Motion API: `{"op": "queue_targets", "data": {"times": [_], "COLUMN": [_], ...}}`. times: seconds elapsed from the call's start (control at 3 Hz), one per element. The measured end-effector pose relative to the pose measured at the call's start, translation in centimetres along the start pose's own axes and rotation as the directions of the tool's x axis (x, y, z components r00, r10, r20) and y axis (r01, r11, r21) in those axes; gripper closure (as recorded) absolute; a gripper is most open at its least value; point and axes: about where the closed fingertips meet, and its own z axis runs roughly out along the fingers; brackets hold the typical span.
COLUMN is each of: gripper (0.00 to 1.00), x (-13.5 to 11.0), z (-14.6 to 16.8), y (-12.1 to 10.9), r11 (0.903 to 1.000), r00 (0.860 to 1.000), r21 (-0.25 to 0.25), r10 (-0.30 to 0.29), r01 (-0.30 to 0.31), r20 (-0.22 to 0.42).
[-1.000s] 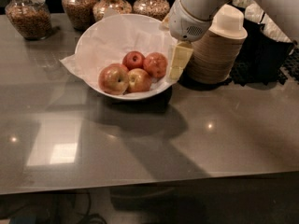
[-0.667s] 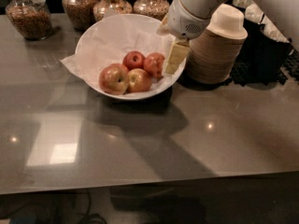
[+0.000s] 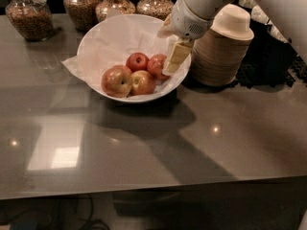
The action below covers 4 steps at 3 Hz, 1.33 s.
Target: Pick apple from white bowl
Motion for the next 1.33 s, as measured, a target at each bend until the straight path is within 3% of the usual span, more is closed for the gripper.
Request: {"op": "queue_targets", "data": {"times": [1.0,1.33], "gripper": [0.34,0.34], "x": [0.3,1.6], "z": [5.3,6.1], "y": [0.9,1.1], "r11": [0.9916,0.9901], "r00": [0.999,0.999], "r21": [-0.121,-0.137], "r10": [-0.045,-0.034], "r01": [0.044,0.030], "r20": [-0.011,-0.030]}}
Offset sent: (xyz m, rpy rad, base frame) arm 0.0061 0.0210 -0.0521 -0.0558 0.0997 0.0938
